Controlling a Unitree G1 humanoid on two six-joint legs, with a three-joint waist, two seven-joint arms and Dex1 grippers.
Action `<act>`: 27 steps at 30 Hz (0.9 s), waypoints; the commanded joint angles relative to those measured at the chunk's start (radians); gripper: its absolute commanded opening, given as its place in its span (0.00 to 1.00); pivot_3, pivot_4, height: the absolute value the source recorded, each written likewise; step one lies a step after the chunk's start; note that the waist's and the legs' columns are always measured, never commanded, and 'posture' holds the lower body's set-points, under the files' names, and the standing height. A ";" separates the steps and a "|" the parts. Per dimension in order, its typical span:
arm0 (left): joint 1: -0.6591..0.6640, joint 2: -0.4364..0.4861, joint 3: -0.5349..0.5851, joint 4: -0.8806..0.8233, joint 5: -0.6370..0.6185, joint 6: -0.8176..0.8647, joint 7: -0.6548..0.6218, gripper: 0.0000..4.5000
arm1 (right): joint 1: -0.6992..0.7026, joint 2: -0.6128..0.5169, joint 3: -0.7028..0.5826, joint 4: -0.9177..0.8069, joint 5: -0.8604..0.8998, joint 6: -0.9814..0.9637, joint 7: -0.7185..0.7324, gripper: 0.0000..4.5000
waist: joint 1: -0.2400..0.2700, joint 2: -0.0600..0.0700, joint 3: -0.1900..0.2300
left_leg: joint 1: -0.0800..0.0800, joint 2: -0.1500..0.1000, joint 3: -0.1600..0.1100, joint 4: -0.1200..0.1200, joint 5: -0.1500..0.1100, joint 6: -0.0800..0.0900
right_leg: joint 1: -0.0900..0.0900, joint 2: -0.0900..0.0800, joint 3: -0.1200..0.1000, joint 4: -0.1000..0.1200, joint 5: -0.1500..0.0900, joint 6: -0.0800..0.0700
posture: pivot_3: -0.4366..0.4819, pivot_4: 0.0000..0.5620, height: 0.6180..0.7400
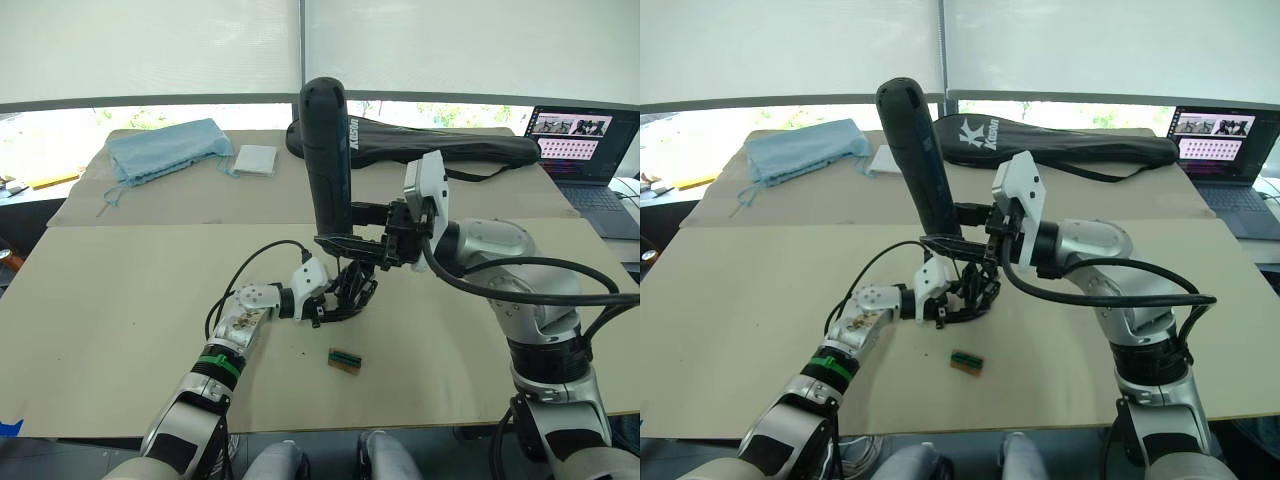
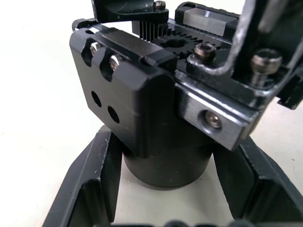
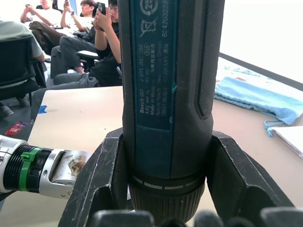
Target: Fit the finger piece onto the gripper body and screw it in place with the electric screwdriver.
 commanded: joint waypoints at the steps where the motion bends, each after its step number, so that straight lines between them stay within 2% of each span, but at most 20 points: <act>1: -0.016 -0.009 0.015 -0.062 -0.033 -0.012 -0.001 0.51 | -0.004 0.005 -0.015 -0.021 0.000 -0.049 0.005 0.42 | 0.000 0.000 0.000 | 0.000 0.000 0.000 0.000 0.000 0.000 | 0.000 0.000 0.000 0.000 0.000 0.000 | 0.48 0.27 0.97; 27: -0.018 -0.016 0.012 -0.063 -0.033 -0.015 -0.001 0.51 | 0.031 0.028 0.024 -0.013 -0.030 -0.075 0.002 0.42 | 0.000 0.000 0.000 | 0.000 0.000 0.000 0.000 0.000 0.000 | 0.000 0.000 0.000 0.000 0.000 0.000 | 0.48 0.27 0.97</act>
